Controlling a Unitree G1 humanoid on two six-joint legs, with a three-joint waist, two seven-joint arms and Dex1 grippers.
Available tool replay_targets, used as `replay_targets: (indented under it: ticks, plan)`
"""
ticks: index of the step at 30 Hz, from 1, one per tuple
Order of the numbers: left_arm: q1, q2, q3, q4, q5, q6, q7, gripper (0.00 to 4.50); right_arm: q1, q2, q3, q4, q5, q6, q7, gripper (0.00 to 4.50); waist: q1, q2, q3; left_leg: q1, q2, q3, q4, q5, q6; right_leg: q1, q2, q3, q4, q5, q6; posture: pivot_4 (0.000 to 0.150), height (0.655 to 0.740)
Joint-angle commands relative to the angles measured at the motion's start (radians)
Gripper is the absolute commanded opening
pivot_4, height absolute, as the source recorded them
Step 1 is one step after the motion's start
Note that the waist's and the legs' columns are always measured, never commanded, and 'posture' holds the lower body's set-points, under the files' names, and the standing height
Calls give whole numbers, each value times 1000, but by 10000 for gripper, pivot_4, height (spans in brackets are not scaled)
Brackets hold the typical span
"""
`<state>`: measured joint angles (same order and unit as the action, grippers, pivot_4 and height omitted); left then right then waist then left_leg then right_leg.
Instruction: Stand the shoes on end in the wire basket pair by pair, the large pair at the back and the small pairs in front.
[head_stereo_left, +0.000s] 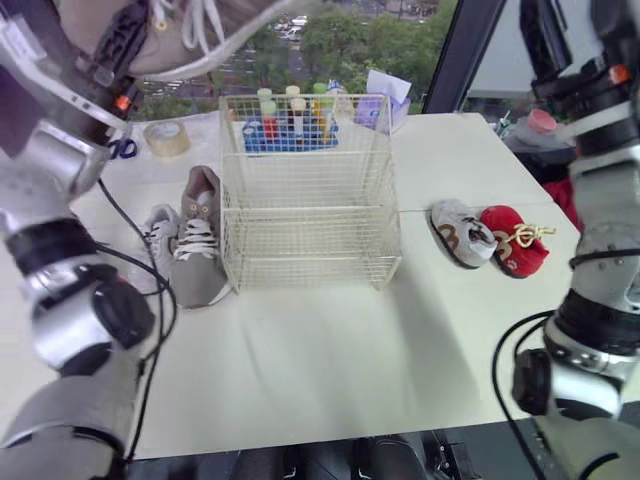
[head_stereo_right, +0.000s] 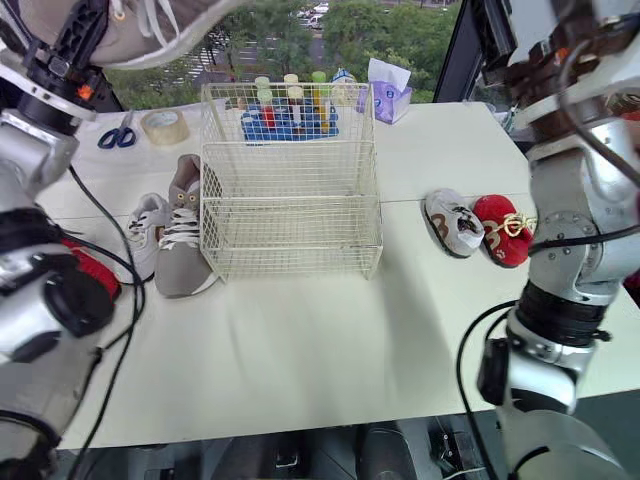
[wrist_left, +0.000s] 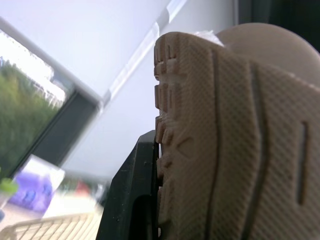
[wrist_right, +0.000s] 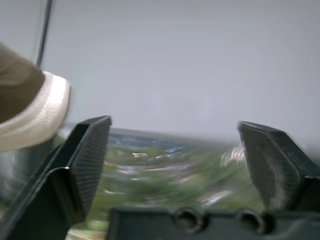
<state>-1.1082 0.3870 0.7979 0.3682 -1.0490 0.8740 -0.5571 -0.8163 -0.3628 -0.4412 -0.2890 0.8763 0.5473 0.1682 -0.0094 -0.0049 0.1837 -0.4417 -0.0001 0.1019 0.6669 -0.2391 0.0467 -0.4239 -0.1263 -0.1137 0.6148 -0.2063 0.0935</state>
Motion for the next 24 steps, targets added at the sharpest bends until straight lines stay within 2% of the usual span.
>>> replay_targets:
  ticks: [1, 4, 8, 16, 24]
  plan:
    - [37, -164, 32, -289, -216, -49, 253, 6570, 2, 68, 17, -24, 303, 134, -41, 44602, 0, 0, 0, 0, 0, 0, 0, 0, 0, 0, -1, 0, 0, 0, 0, 1500, 7400]
    - [114, -304, -34, -452, -328, -77, 388, 6570, -31, 102, 70, 16, 365, 171, -16, 44602, -2, 0, 0, 0, -2, 1, -1, 0, 0, -1, -1, 0, 0, 0, 0, 1500, 7400]
    - [184, -374, -112, -546, -413, -114, 471, 6570, -83, 116, 136, 87, 338, 167, 54, 44602, -2, 0, 0, 0, -2, 2, 0, 0, 1, -1, 3, 0, 0, 0, 0, 1500, 7400]
    - [285, -365, -235, -592, -480, -173, 504, 6570, -154, 124, 185, 192, 276, 124, 182, 44602, 1, 0, 0, 0, -2, 2, 0, -1, 2, -1, 4, 0, 0, 0, 0, 1500, 7400]
    - [357, -357, -333, -560, -454, -202, 455, 6570, -204, 178, 189, 220, 285, 104, 221, 44602, 0, 0, 0, 0, -2, 2, 0, -1, 2, -1, 4, 0, 0, 0, 0, 1500, 7400]
